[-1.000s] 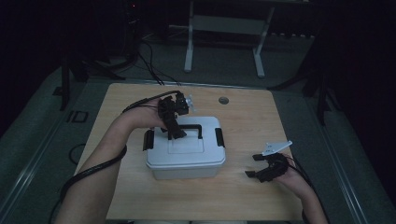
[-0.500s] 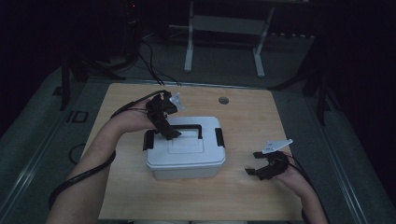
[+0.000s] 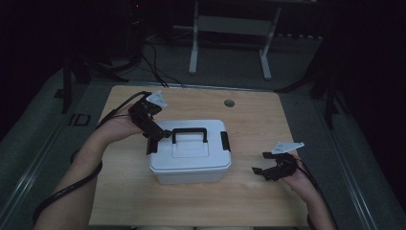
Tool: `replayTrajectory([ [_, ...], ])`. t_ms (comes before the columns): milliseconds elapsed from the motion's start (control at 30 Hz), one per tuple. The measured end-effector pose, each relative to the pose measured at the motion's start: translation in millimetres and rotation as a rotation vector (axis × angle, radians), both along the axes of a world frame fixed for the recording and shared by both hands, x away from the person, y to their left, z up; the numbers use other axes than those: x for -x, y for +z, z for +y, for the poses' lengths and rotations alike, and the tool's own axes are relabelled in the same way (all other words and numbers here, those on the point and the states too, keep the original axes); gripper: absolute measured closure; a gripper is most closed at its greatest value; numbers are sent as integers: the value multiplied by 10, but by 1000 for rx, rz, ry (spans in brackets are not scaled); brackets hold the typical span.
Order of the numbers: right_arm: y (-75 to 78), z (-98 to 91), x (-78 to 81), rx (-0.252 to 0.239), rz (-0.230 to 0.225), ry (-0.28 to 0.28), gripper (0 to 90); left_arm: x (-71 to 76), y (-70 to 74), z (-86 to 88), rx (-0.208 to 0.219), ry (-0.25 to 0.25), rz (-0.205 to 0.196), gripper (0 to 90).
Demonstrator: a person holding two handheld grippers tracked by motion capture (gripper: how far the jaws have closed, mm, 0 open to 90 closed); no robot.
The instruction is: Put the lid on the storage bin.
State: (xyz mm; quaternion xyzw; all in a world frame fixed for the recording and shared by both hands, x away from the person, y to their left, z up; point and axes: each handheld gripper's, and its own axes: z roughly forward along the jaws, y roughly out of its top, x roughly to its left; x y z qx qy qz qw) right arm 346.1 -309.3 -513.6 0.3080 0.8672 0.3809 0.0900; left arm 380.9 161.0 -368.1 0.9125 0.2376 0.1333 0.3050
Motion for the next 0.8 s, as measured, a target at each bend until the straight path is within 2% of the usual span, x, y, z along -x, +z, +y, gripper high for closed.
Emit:
replayTrajectory([
  [133,-6,-22,-3,-4,-11,-26,141,59,-55,145,16,42,7,17],
  [200,-6,-27,-3,-5,-11,-32,139,78,-77,177,11,52,-1,18],
  [233,-22,-51,-14,-2,-25,-69,137,120,-127,301,13,76,5,18],
  [300,-28,-59,-17,-10,-27,-80,136,135,-139,340,19,87,-7,18],
  [333,-37,-74,-20,-25,-32,-101,136,153,-162,417,43,103,3,18],
  [367,-37,-74,-20,-25,-32,-101,136,153,-162,417,43,103,3,18],
  [433,-46,-92,-29,-39,-48,-139,133,171,-235,514,46,125,10,18],
  [600,-27,-131,-50,-59,-82,-209,133,205,-367,643,58,148,27,17],
  [700,-25,-154,-57,-71,-98,-231,134,238,-413,685,58,156,17,18],
  [733,-30,-171,-57,-72,-106,-250,134,269,-460,744,77,167,16,17],
  [800,-35,-179,-55,-72,-110,-256,134,287,-482,775,78,175,4,17],
])
